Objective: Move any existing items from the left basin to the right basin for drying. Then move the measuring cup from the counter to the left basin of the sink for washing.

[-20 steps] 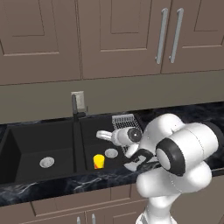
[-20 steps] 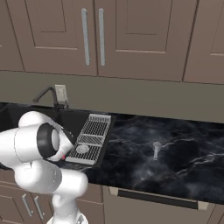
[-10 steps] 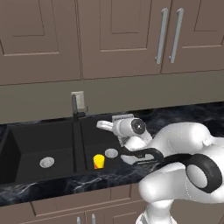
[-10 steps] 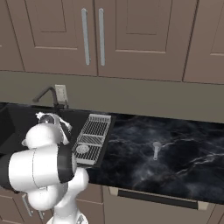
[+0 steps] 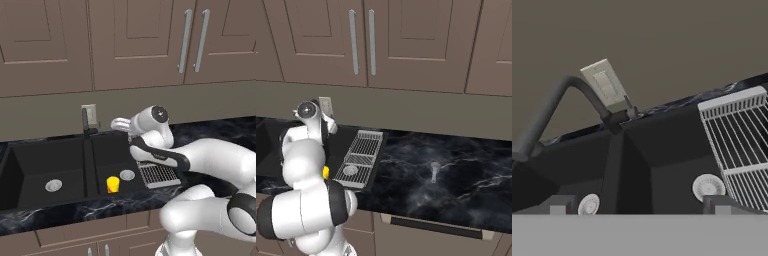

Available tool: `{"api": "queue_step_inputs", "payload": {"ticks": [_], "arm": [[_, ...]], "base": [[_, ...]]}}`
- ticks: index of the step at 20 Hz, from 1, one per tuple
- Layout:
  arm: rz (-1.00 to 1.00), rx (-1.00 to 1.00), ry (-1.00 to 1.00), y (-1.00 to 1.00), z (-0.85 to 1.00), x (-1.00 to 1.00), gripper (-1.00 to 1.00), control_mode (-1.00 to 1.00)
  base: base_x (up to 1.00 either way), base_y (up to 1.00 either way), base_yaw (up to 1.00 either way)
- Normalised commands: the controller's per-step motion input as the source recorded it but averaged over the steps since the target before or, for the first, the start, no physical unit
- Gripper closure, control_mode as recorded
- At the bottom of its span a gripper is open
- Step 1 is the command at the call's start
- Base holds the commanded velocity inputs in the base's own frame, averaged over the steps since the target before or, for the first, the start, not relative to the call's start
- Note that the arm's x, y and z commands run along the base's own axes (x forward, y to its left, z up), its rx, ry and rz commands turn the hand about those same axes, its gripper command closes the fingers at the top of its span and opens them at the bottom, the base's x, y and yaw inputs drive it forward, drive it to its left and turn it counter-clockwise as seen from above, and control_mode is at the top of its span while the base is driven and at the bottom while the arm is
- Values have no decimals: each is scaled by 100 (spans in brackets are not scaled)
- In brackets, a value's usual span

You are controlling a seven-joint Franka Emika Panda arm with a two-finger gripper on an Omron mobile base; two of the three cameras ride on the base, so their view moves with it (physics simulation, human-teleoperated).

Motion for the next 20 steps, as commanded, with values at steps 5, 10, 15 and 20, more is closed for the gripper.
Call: {"api": "queue_step_inputs", "payload": {"ticks": [5, 10, 15, 20], "arm": [[0, -5, 0, 0, 4, -18, -100, -100], [0, -1, 0, -13, 0, -28, -100, -100], [0, 0, 0, -30, 8, -28, -100, -100], [0, 0, 0, -35, 13, -24, -100, -100]], "base": [[0, 0, 0], [0, 0, 0], [0, 0, 0], [0, 0, 0]]}}
